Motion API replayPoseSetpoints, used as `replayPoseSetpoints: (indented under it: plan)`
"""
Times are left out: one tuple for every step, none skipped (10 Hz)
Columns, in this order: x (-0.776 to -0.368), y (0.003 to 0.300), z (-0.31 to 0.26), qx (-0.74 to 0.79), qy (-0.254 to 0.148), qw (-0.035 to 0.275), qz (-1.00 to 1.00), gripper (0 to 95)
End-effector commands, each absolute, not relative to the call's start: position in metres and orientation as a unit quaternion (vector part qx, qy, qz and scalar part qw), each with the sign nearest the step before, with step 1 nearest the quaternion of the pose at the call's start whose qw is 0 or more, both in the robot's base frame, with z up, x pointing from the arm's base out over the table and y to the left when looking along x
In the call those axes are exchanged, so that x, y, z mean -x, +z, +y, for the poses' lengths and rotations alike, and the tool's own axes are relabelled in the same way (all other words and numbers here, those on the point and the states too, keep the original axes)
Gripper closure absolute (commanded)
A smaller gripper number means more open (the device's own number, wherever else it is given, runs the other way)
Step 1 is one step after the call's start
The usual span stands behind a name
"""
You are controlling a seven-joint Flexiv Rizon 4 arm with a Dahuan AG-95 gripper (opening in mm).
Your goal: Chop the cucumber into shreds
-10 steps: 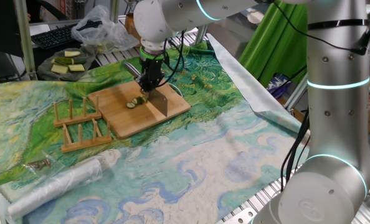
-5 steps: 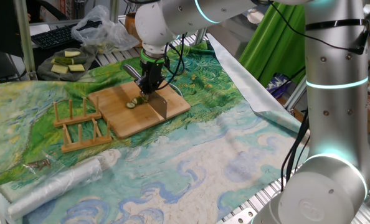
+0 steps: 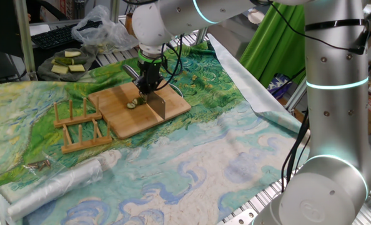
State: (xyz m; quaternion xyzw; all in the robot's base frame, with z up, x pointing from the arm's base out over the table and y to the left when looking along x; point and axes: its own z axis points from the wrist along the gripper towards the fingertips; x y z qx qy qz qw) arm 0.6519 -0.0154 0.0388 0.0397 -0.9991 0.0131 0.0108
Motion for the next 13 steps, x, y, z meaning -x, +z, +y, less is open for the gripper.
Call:
replayPoseSetpoints:
  plan:
    - [-0.651,0.041,-0.015,-0.039,0.013,0.011,-0.999,95.0]
    - [-0.649,0.035,-0.015,-0.039,0.012,0.004,-0.999,95.0]
    - [-0.649,0.036,-0.015,-0.039,0.012,0.005,-0.999,95.0]
    - [-0.650,0.042,-0.016,-0.039,0.011,0.009,-0.999,95.0]
    - [-0.650,0.046,-0.016,-0.040,0.016,0.009,-0.999,95.0]
    - [-0.650,0.046,-0.016,-0.042,0.017,0.009,-0.999,95.0]
    - [-0.650,0.046,-0.017,-0.042,0.016,0.009,-0.999,95.0]
    - [-0.650,0.047,-0.017,-0.041,0.016,0.009,-0.999,95.0]
    - [-0.650,0.046,-0.017,-0.041,0.014,0.009,-0.999,95.0]
    - [-0.650,0.043,-0.017,-0.042,0.012,0.008,-0.999,95.0]
    - [-0.649,0.039,-0.018,-0.042,0.013,0.004,-0.999,95.0]
    - [-0.650,0.040,-0.018,-0.041,0.010,0.004,-0.999,95.0]
    - [-0.651,0.041,-0.018,-0.041,0.009,0.007,-0.999,95.0]
